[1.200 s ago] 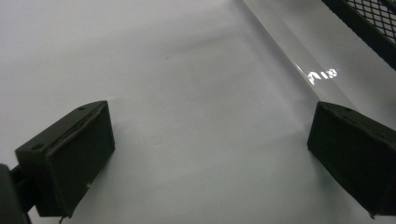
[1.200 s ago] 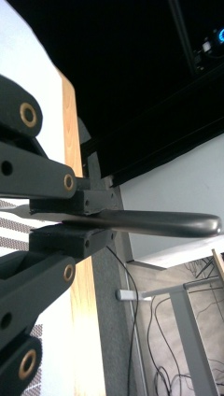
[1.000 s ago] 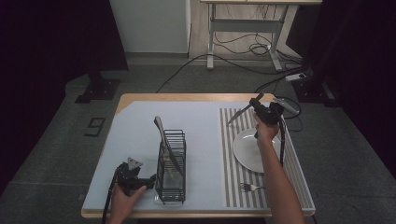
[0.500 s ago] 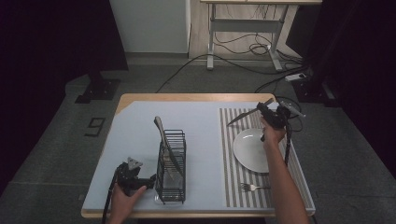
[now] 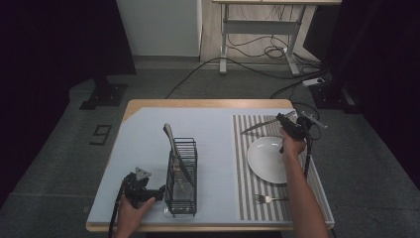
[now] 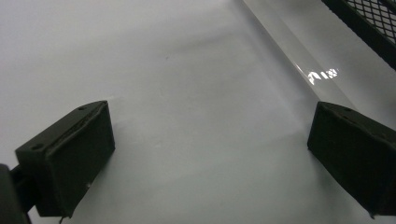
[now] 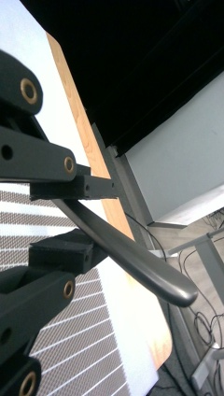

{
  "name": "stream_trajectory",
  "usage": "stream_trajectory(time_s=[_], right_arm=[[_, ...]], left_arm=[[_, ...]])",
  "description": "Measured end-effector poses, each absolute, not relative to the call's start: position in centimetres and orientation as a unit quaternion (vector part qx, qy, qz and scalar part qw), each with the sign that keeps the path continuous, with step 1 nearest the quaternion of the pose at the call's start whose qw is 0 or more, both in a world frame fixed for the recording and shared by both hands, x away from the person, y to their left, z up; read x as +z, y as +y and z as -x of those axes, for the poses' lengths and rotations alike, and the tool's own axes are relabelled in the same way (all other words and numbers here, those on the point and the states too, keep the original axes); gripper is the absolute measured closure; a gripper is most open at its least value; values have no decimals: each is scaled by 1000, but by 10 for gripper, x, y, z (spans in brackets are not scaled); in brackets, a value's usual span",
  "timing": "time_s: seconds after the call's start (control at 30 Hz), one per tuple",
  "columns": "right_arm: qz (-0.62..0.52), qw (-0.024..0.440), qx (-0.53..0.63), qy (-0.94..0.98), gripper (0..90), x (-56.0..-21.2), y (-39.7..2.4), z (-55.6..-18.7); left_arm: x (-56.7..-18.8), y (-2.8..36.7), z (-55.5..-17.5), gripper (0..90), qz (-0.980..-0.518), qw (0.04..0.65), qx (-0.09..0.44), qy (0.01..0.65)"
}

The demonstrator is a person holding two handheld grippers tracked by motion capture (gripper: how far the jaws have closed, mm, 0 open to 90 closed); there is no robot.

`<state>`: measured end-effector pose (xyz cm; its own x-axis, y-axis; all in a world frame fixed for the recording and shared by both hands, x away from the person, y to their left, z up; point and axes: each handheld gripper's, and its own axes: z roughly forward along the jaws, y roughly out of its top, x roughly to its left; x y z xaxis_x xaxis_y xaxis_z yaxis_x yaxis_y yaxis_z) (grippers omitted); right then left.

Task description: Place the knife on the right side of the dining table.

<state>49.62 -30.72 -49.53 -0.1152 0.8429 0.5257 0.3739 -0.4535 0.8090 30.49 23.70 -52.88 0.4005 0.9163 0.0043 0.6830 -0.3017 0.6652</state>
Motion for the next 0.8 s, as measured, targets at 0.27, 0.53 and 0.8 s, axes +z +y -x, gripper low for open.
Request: stream_trajectory(time_s=[0.27,0.53,0.8], right_arm=[[-649,192,565,473,704,-505,-314,-497],[-660,190,553,472,664,-516,-320,-495],[-674,173,545,467,642,-524,-324,-496]], left_arm=[[-529,237,-305,1,-782,297,197,511],[-529,237,-305,1,-782,297,197,511],[-529,237,-305,1,-782,297,197,511]])
